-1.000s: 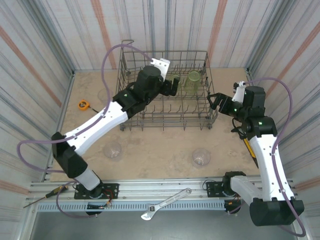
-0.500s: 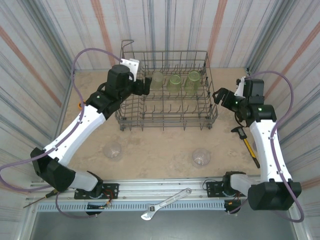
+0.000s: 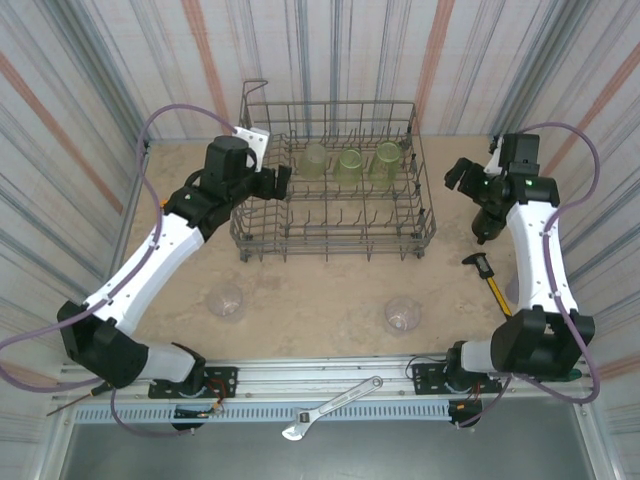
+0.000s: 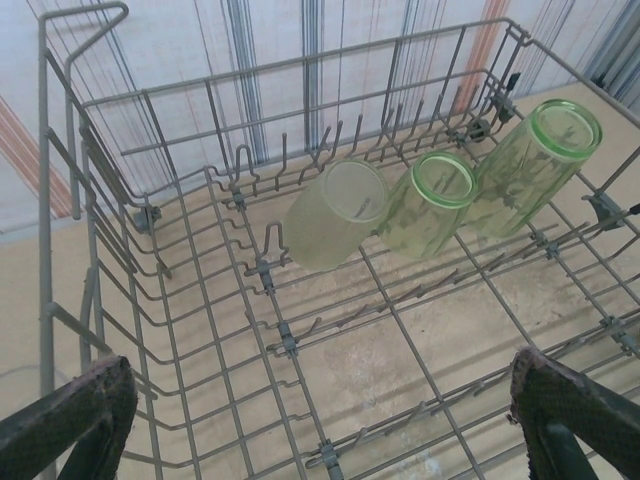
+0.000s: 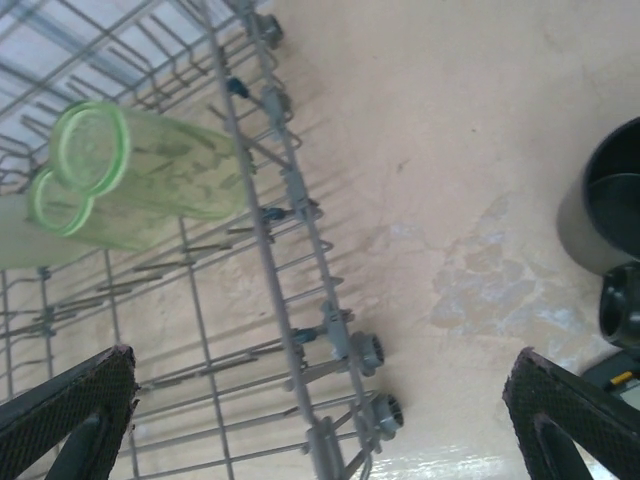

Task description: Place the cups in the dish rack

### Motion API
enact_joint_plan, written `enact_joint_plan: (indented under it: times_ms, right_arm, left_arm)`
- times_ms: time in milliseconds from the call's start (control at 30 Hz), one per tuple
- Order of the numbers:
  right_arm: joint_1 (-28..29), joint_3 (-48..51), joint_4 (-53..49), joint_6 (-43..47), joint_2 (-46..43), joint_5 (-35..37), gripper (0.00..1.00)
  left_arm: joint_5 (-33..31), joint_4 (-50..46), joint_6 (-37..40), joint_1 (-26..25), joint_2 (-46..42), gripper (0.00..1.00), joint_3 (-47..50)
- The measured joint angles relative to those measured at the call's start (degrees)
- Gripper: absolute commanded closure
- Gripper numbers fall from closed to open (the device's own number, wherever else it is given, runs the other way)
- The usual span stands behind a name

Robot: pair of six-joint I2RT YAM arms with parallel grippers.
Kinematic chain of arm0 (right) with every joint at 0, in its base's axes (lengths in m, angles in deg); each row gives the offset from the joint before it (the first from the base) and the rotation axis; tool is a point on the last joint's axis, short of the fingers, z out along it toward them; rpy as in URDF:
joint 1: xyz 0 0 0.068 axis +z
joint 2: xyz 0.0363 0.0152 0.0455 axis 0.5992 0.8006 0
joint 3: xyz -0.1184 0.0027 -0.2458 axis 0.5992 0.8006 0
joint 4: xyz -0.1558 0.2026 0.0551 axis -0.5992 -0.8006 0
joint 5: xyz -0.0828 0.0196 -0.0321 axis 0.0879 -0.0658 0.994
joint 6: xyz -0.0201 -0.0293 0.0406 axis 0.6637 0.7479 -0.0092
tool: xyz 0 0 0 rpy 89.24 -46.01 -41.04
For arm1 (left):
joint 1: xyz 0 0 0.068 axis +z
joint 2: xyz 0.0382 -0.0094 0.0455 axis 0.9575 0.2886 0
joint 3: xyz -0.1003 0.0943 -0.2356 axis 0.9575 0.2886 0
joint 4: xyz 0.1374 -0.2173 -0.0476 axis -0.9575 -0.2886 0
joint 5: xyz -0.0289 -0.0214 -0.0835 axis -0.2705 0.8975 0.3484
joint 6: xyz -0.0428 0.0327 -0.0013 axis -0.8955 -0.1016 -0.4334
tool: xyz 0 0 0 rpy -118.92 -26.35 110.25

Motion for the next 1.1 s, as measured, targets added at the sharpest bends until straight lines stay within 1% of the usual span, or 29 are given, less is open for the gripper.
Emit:
enact_joint_plan:
  times_ms: [167,300,533,667,800,867,967,1100]
  right_arm:
    - [-3.7,-1.5,-0.3,0.7,3.9,0.9,0.01]
    - [-6.0,-1.7,-0.3,1.3,7.6,1.6,0.01]
    - [-6.6,-2.7,-0.3,1.9,14.3,5.6,0.0]
    - [-6.6,-5.2,-0.1,2.4,17.8,8.5,0.06]
    - [-6.6,-10.5,-0.5,3.0,23.8,11.5,0.12]
    - [-6.6,-12.3,-0.5,3.1,26.5,12.2,0.15]
    - [-6.6,-14.0,-1.2,3.4,29.4,12.9,0.17]
    - [-6.6,-15.0,-1.9,3.6,31.4,13.1,0.22]
  left_arm:
    - [-0.2,0.6,0.2,0.0,-3.4,0.01,1.9]
    - [-0.2,0.8,0.2,0.0,-3.8,0.01,2.0]
    - [-0.1,0.8,0.2,-0.1,-3.8,0.01,2.1]
    - [-0.2,0.8,0.2,-0.5,-3.7,0.01,2.1]
    - [-0.2,0.8,0.5,-1.2,-3.7,0.01,2.1]
    - [-0.6,0.8,0.8,-1.6,-3.7,0.01,2.1]
    - [-0.7,0.8,1.1,-1.9,-3.7,0.01,2.1]
    - [-0.9,0.8,1.1,-1.9,-3.7,0.01,2.1]
